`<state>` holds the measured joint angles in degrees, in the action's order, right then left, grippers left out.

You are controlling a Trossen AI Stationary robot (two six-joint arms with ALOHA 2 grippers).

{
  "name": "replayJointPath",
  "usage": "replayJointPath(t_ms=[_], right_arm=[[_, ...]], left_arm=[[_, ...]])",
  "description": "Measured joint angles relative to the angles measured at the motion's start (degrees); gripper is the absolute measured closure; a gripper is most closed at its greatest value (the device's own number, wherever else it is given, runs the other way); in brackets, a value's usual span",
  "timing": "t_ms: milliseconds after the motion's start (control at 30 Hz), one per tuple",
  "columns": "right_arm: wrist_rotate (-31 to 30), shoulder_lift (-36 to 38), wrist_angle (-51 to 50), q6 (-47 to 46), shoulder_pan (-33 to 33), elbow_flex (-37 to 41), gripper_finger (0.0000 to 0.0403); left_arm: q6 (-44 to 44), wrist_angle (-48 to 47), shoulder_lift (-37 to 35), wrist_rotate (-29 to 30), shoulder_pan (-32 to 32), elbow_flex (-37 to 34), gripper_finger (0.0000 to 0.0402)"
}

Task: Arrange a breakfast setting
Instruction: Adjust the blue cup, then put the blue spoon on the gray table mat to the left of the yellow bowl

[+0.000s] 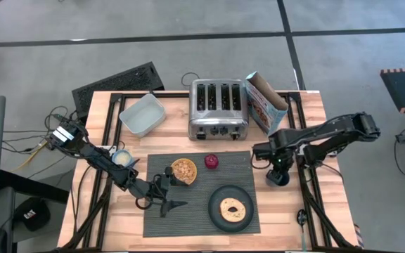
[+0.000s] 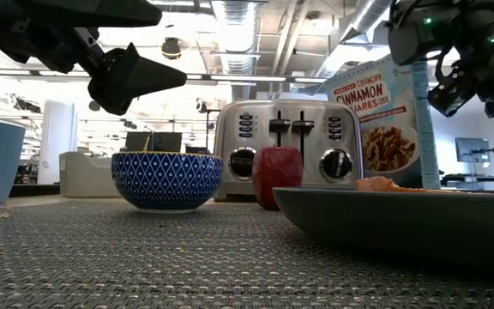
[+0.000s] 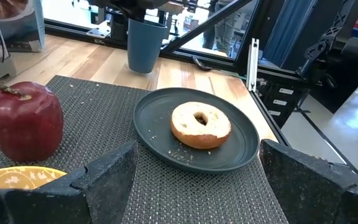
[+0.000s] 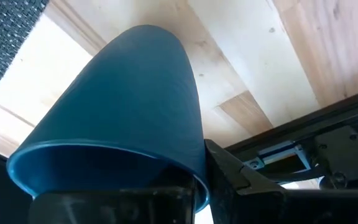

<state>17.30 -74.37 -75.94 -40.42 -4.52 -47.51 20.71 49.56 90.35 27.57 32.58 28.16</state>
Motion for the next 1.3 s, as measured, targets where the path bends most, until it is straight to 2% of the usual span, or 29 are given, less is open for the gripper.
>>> replayJointPath(t_ms=[400,833,1100,1200,1300], right_arm=[[-0.6,0.0,1.4,-1.6,0.2,0.0,0.0349],[-0.7,0.2,1.3,-1.7,0.2,-0.3,0.027],[-0.8,1.7,-6.7,-2.9,-1.6,-9.6,0.0252],[-0.9,2.6,-8.9,-8.4,-3.8,-12.8,0.0254],[-0.9,4.4,-8.8,-14.9,-9.1,-13.9,0.0254]], left_arm=[[0.0,0.0,0.0,0.0,0.0,0.0,0.0079],[0.1,0.0,0.0,0.0,0.0,0.0,0.0079],[0.1,0.1,0.0,0.0,0.0,0.0,0.0079],[0.1,0.1,0.0,0.0,0.0,0.0,0.0079],[0.1,0.3,0.0,0.0,0.0,0.0,0.0079]])
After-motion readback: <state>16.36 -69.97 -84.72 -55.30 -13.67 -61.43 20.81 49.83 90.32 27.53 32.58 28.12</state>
